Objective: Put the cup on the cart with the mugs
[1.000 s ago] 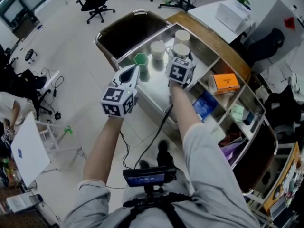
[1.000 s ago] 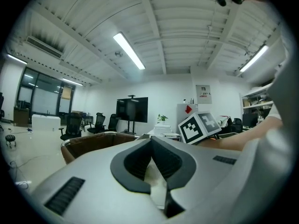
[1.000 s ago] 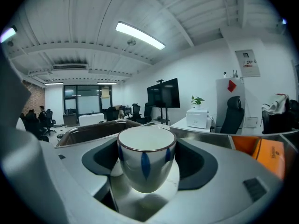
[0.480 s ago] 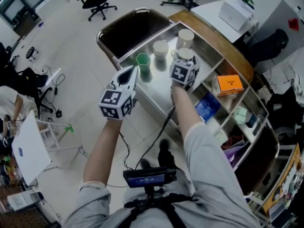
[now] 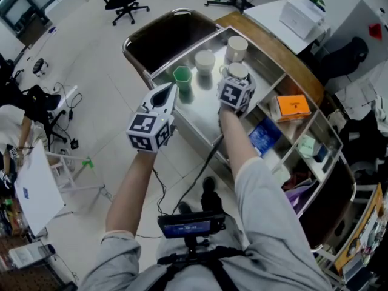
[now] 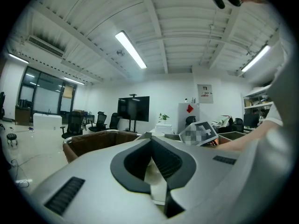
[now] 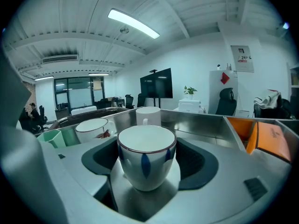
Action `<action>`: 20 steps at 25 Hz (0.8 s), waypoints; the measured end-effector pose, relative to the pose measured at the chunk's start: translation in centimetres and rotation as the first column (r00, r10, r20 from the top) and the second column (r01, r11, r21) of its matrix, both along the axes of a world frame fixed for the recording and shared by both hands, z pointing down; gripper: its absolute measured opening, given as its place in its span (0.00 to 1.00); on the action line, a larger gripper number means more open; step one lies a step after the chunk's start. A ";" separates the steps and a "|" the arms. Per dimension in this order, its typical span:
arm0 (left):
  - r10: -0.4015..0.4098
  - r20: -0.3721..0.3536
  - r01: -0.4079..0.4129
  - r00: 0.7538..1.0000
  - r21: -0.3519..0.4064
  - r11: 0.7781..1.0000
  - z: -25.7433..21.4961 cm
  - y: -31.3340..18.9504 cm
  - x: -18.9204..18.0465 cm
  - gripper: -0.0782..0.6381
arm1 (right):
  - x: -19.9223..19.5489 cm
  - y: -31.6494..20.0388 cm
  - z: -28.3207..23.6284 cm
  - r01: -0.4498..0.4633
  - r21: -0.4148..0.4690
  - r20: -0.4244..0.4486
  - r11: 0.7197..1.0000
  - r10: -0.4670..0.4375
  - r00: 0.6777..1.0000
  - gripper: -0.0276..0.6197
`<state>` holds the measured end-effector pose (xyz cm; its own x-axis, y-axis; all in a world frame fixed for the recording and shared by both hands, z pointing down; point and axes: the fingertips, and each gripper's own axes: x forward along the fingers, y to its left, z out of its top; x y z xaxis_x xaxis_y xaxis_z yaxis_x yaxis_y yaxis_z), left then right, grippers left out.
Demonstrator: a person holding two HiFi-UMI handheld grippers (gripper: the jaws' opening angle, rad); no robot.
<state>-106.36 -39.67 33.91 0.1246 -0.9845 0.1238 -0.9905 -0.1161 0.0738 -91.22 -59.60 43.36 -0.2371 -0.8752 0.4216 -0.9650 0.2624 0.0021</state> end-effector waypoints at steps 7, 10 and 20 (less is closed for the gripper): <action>0.004 -0.003 -0.004 1.000 0.004 1.000 -0.1 0.2 0.2 0.11 | -0.4 0.4 0.6 0.004 -0.037 0.034 0.999 -0.003 0.999 0.75; 0.005 -0.003 -0.005 1.000 0.006 1.000 -0.2 0.3 0.2 0.11 | -0.4 0.6 0.7 0.005 -0.037 0.037 0.999 -0.003 0.999 0.75; -0.004 0.001 0.004 1.000 0.007 1.000 -0.5 2.0 -0.3 0.11 | -0.9 2.0 -3.0 0.013 0.029 0.105 1.000 -0.016 0.994 0.75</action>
<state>-106.61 -37.66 33.41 0.1208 -0.9858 0.1165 -0.9910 -0.1129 0.0722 -92.11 -57.59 40.39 -0.2913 -0.8825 0.3693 -0.9564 0.2775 -0.0914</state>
